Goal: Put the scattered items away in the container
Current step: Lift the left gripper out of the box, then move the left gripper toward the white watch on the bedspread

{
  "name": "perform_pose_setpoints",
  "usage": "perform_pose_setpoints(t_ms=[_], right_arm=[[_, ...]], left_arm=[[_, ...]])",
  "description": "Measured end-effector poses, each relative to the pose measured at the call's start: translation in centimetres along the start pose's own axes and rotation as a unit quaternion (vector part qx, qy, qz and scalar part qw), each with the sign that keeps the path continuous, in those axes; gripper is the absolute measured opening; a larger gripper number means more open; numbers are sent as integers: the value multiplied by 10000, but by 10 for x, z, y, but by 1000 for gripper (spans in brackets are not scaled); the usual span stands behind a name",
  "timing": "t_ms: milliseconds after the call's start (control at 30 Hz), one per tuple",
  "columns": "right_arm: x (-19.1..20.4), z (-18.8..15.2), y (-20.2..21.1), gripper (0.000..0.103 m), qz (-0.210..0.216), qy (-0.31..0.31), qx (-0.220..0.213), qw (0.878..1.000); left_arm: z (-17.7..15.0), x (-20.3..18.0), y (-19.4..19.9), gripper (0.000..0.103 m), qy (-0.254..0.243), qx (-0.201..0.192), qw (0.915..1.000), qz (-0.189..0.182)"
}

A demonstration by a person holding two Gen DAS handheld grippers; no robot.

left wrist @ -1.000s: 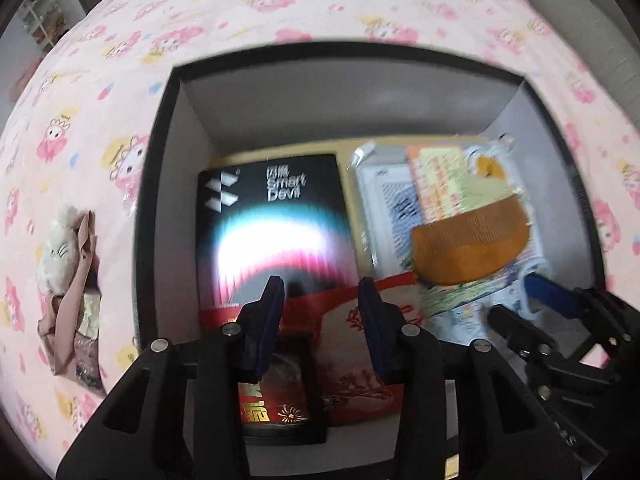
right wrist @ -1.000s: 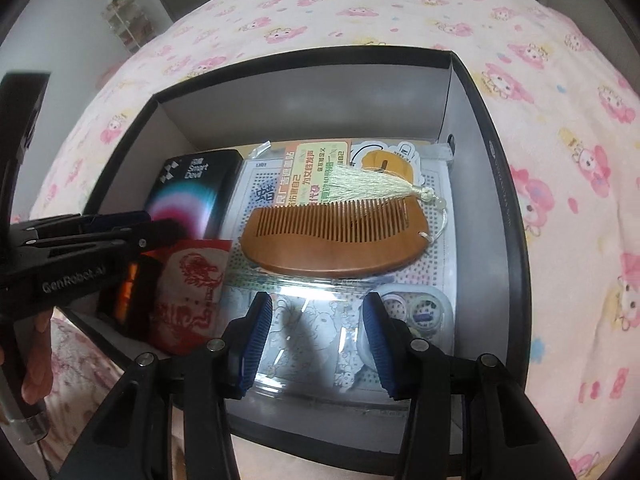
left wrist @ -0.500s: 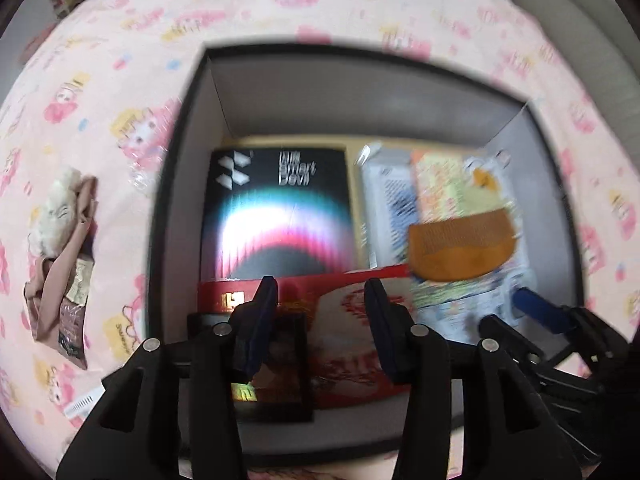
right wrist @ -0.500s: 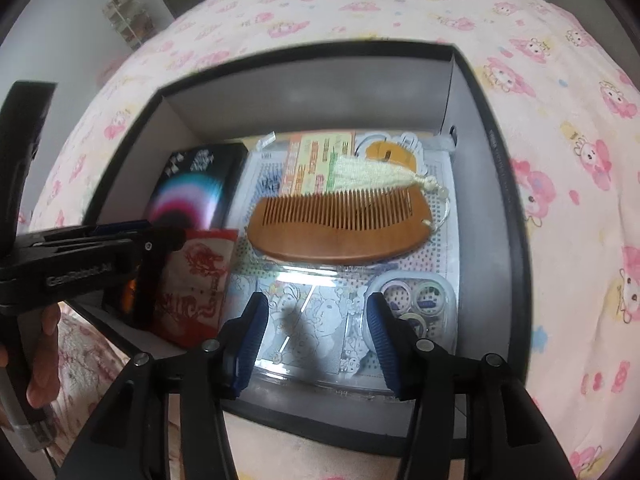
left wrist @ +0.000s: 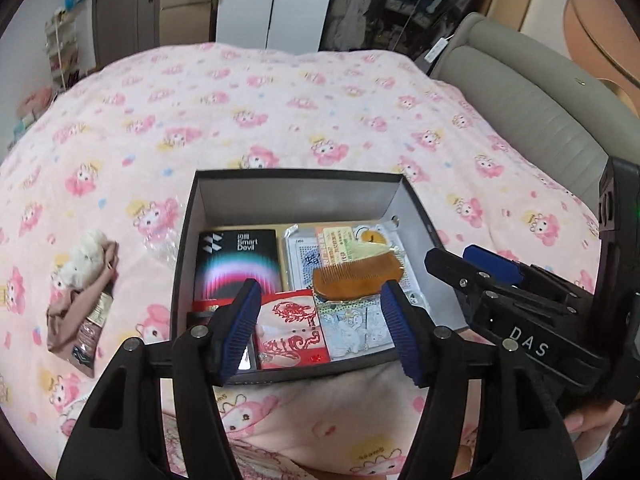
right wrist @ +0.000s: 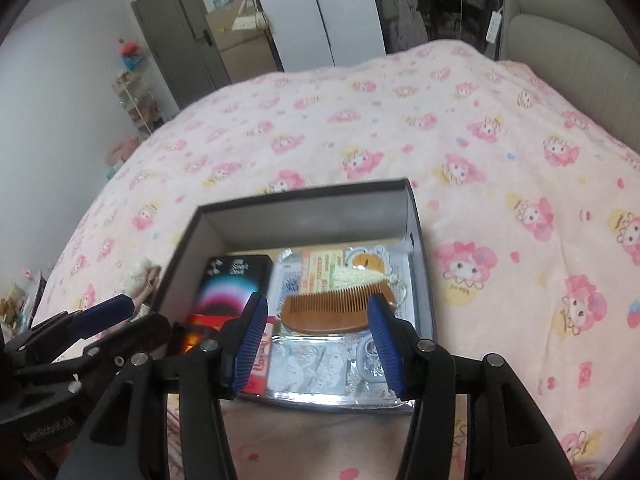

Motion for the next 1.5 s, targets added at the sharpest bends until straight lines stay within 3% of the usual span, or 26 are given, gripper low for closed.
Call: perform_pose_setpoints(t_ms=[300, 500, 700, 967, 1100, 1233, 1367, 1500], right_arm=[[21, -19, 34, 54, 64, -193, -189, 9996], [51, -25, 51, 54, -30, 48, -324, 9995], [100, -31, 46, 54, 251, 446, -178, 9985], [184, -47, 29, 53, 626, 1230, 106, 9904], [225, -58, 9, 53, 958, 1502, 407, 9832], [251, -73, -24, 53, 1649, 1250, 1233, 9706], [262, -89, -54, 53, 1476, 1292, 1622, 9671], [269, -103, -77, 53, 1488, 1340, 2042, 9582]], left_arm=[[-6, 5, 32, 64, -88, -83, 9997, -219], [-14, 23, 59, 64, -124, -151, 9995, -240], [-28, 65, 82, 63, 75, -151, 9998, -130], [-58, 145, 112, 62, 779, -258, 9966, -16], [-73, 184, 120, 62, 1113, -291, 9933, 88], [-89, 219, 120, 62, 1494, -311, 9883, 64], [-109, 257, 110, 62, 1953, -188, 9802, 256], [-143, 299, 89, 50, 2662, 287, 9631, 289]])
Point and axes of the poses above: each gripper's, at about its wrist camera, not at the fingertips, and y roughly against the way its jaws point, x to its left, z to its top, the point moved 5 cm from there along -y, roughly the way its jaws point, and after that the axes turned 6 degrees about -z, right-handed, at the moved point
